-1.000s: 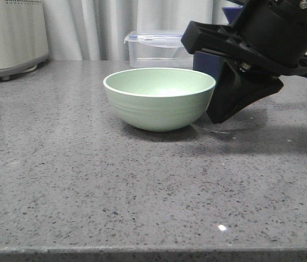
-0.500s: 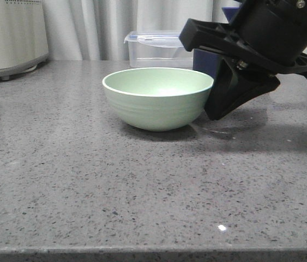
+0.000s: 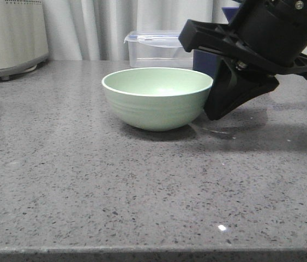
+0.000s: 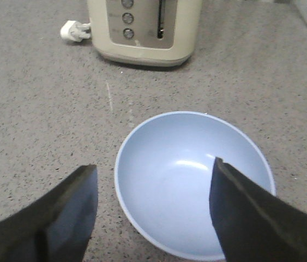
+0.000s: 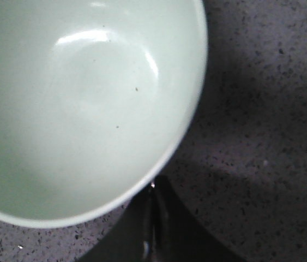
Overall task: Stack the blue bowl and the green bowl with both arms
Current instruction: 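Grasp the light blue bowl rim with the left gripper and lift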
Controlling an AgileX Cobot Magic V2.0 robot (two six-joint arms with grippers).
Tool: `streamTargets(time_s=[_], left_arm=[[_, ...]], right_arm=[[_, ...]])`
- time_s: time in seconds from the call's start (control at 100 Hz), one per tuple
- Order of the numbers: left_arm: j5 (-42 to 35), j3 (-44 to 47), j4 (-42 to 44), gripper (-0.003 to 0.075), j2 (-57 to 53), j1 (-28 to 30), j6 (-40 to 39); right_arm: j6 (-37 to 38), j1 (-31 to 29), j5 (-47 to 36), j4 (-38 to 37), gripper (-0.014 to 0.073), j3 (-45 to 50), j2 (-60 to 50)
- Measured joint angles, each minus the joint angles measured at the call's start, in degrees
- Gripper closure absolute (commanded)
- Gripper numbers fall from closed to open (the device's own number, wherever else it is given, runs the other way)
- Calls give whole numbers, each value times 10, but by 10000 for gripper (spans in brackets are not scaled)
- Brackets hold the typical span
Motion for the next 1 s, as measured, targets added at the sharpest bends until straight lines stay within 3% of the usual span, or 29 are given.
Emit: streamTargets(time_s=[0.29,0.84,0.91,1.0], left_arm=[[78,-83,3,282,136,19,0],[85,-107,6,283,281,24,0],[84,-107,6,319,286,24,0],[81,-107,6,444,288,24,0]], right_arm=[[0,0,0,1,623,0,1],[0,0,-1,1,623,0,1],[0,0,-1,1,623,0,1],[0,0,-1,1,623,0,1]])
